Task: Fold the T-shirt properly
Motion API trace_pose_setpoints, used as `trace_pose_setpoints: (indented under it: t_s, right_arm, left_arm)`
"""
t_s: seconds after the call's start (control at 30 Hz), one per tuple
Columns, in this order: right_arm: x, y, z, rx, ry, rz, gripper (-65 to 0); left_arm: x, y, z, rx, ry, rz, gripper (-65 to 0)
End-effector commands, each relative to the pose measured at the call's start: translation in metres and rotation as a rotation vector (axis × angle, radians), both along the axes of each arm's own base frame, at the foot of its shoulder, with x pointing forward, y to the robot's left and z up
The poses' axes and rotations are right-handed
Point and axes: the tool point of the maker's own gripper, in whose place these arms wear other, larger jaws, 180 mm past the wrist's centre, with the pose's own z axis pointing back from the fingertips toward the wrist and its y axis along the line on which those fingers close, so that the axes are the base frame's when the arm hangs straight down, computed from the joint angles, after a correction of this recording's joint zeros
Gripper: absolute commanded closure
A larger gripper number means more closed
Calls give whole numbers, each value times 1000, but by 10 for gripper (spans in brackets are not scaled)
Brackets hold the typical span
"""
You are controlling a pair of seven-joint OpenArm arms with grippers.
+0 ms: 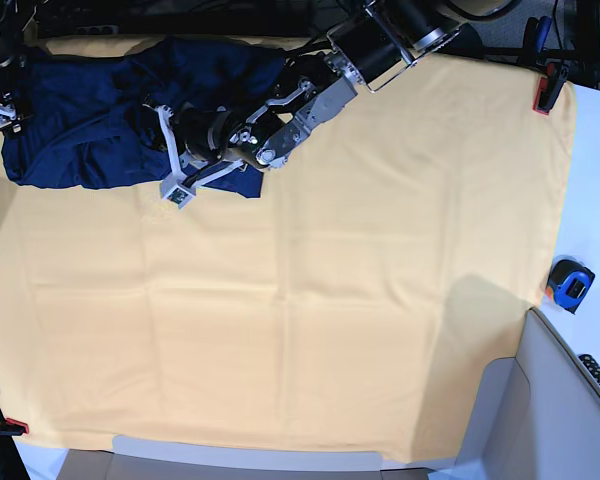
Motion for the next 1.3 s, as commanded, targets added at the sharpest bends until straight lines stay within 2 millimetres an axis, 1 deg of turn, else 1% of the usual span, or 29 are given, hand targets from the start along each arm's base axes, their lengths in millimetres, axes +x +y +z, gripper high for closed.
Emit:
trace_pose_setpoints:
  t_s: [0.0, 0.07, 0.13, 0.2, 0.3, 0.43, 0.5, 0.53, 0.57, 0.6, 0.67, 0.7, 0.77, 0.83, 0.87, 0.93, 1.0, 1.07, 1.2, 1.27]
  right_arm:
    - [4, -8, 12, -44, -23, 7, -439]
    - [4, -8, 12, -43, -23, 6, -439]
    - [6, -6, 11, -40, -23, 11, -439]
    - [8, -1, 9, -34, -20, 25, -439]
    - [12, 5, 6, -25, -16, 46, -439]
    - [18, 16, 1, -10, -9, 79, -439]
    - [19, 15, 2, -15, -8, 82, -439]
    - [19, 14, 3, -19, -8, 84, -439]
    - [21, 10, 6, -31, -8, 90, -439]
    - [23, 5, 12, -51, -7, 100, -439]
    - [26, 1, 18, -59, 2, 128, -442]
    - [28, 2, 19, -56, 9, 153, -443]
    - [37, 11, 23, -45, 10, 231, -445]
    - [31, 10, 25, -33, 26, 265, -471]
    - [32, 10, 27, -30, 29, 281, -494]
    - [31, 11, 30, -25, 43, 327, -536]
    - [32, 12, 35, -53, 78, 419, -565]
    - [32, 13, 39, -79, 98, 486, -567]
    - [32, 1, 51, -156, 136, 556, -567]
    - [34, -2, 57, -201, 145, 612, -567]
  left_arm:
    - [2, -15, 17, -50, -33, -15, -4]
    - [11, -25, 28, -75, -83, -19, -4]
    - [18, -28, 33, -87, -115, -10, -4]
    - [22, -36, 42, -123, -142, 3, -4]
    - [30, -40, 52, -177, -184, 40, -4]
    - [31, -47, 60, -224, -236, 54, -5]
    - [34, -45, 61, -229, -241, 62, -5]
    - [34, -44, 61, -227, -242, 64, -5]
    - [36, -38, 56, -213, -244, 66, -5]
    - [39, -29, 50, -192, -250, 71, -5]
    - [43, -15, 47, -176, -267, 74, -5]
    - [44, -10, 47, -175, -276, 75, -5]
    - [46, 6, 44, -155, -296, 77, -5]
    - [44, 16, 40, -141, -300, 74, -5]
    - [42, 19, 36, -138, -290, 81, -5]
    - [37, 23, 30, -129, -276, 83, -5]
    - [37, 28, 25, -117, -273, 85, -5]
    - [34, 28, 23, -116, -264, 85, -5]
    - [31, 28, 20, -113, -255, 85, -5]
    - [27, 28, 17, -112, -243, 85, -5]
